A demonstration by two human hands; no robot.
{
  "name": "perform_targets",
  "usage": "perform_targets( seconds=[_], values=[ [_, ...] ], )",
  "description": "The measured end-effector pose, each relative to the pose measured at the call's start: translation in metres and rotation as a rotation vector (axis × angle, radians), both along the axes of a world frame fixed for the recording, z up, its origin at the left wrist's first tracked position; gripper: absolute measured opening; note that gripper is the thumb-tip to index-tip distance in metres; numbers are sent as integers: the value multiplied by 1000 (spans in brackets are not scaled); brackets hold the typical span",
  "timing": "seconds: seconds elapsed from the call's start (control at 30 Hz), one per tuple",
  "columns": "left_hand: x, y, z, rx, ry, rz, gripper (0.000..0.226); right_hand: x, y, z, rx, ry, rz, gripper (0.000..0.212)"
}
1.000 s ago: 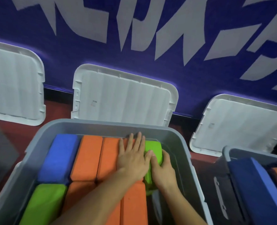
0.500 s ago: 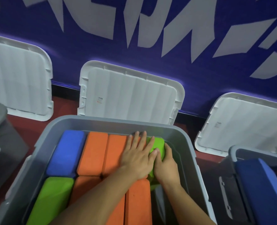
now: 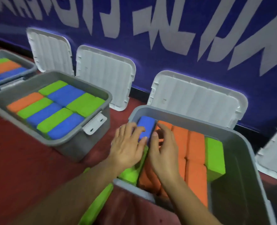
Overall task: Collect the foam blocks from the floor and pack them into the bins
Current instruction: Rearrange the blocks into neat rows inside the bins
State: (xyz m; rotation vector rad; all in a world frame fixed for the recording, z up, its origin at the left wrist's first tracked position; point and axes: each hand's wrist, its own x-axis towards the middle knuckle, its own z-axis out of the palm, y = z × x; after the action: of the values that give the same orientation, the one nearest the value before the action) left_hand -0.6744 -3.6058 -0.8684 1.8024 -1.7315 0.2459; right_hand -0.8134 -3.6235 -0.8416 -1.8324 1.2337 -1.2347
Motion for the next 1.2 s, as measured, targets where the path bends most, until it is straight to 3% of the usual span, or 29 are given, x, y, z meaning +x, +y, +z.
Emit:
perform_targets(
  seconds=[0.1,0.2,0.37,0.5,0.67,0.73,0.87,0.97,1.03,1.1,1.2],
  values=[
    [45,66,-11,-7,94,177,22,45,61,-4,54,-64,175,25],
    [81,122,-38,141,104,200,24,75,112,-37,176,-45,338,15],
    [109,163,-83,577,86,316,48,89,144,-131,376,316,435,14],
    [124,169,-124,940,236,409,70,94,134,-186,611,551,371,52],
    [135,162,-155,1186,431,460,83,110,116,-222,860,443,350,83],
    [137,157,-158,1205,518,464,84,116,114,-228,937,374,317,89],
    [132,148,-160,1119,729,630,81,123,114,-226,930,345,188,79],
    [128,149,-149,1036,750,734,93,124,126,-200,930,225,190,43],
    [134,152,-136,896,782,742,113,123,139,-178,859,163,262,28],
    [137,158,-119,775,801,711,121,122,150,-160,752,104,305,25],
    [129,166,-84,675,861,627,106,120,156,-133,606,41,290,39]
  ],
)
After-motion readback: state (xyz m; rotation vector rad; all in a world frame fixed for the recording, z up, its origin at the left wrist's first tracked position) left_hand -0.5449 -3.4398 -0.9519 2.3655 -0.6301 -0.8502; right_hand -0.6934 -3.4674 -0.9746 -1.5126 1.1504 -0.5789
